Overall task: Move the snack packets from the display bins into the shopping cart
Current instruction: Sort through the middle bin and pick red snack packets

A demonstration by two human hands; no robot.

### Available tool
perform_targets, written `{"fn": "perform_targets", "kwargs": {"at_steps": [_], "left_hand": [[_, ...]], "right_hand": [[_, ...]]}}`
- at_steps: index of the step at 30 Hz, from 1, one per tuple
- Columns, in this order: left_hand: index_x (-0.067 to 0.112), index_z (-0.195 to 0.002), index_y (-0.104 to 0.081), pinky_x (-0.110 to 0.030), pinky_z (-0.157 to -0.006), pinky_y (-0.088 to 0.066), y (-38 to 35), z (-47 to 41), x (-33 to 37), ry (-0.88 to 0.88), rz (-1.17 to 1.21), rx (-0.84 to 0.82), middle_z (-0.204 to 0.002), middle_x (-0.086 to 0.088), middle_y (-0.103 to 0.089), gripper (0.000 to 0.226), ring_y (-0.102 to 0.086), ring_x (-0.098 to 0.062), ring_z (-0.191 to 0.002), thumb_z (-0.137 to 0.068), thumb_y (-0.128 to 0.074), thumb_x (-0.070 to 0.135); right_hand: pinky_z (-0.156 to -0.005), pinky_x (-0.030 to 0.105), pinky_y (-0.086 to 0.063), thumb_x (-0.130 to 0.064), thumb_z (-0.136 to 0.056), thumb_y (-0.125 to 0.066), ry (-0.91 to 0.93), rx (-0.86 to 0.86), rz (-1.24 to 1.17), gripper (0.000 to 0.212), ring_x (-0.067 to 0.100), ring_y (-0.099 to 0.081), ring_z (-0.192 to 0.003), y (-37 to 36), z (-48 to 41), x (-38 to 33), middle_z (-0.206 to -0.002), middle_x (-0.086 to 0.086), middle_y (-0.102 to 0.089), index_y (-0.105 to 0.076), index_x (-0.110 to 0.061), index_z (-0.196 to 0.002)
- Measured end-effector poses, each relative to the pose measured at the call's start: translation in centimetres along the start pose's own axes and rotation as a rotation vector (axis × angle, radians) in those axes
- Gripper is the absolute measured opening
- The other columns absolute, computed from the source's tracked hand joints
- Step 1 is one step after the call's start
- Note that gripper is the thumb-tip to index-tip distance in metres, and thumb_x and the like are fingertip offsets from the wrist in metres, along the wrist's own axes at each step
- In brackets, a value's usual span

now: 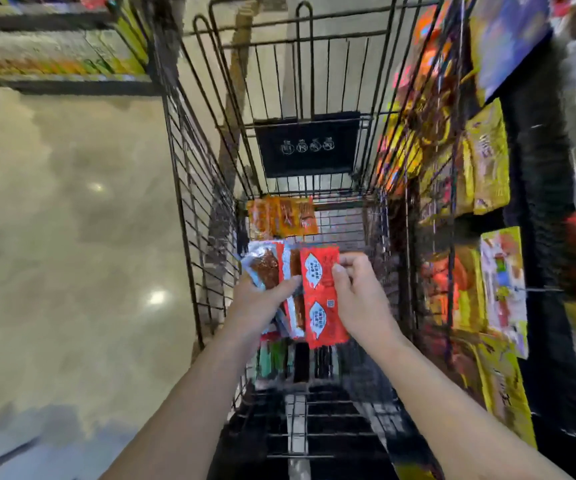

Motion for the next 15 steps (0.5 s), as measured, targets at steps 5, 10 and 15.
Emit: {"fn": "perform_targets", "kwargs": {"at_steps": [5,10,15], "left_hand": [[0.034,-0.102,-0.072,-0.046,-0.065,-0.061,-1.7,-8.1,-4.8,0.092,-0.048,0.001,-0.093,-0.002,-0.082,0.038,-0.075,-0.030,-0.069,-0.073,-0.095,0.043],[0.029,-0.132,-0.062,-0.036,-0.100,-0.054,-2.0,-13.7,-9.1,0.068,-0.254,0.091,-0.116,0.013,-0.075,0.074,-0.070,-0.009,-0.102,-0.070,-0.097,0.048],[0.022,-0.144,-0.053,-0.031,-0.101,-0.051,-1.9,-15.4,-12.2,0.042,-0.367,0.140,-0.126,0.006,-0.073,0.090,-0.070,-0.018,-0.115,-0.069,-0.097,0.045]], "right_hand": [[-0.064,0.022,-0.045,-0.019,-0.110,-0.044,-0.056,0.080,0.007,0.007,0.007,-0.058,-0.068,-3.2,-5.4,7.4,-0.087,-0.007,-0.064,-0.049,-0.022,-0.108],[-0.065,0.032,-0.049,-0.031,-0.112,-0.040,-0.181,0.069,0.012,0.015,0.002,-0.061,-0.073,-6.2,-8.6,13.5,-0.091,-0.008,-0.063,-0.047,-0.036,-0.099],[-0.061,0.015,-0.039,-0.031,-0.111,-0.043,-0.204,0.087,0.093,0.007,-0.013,-0.056,-0.074,-8.7,-9.6,17.6,-0.091,-0.021,-0.054,-0.048,-0.029,-0.115]]}}
Point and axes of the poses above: each hand's wrist, its own z-axis away from the middle knuckle, its own y-axis out of the back of the hand, x = y × z, the point moved 2 cm from there along -z, towards the middle knuckle
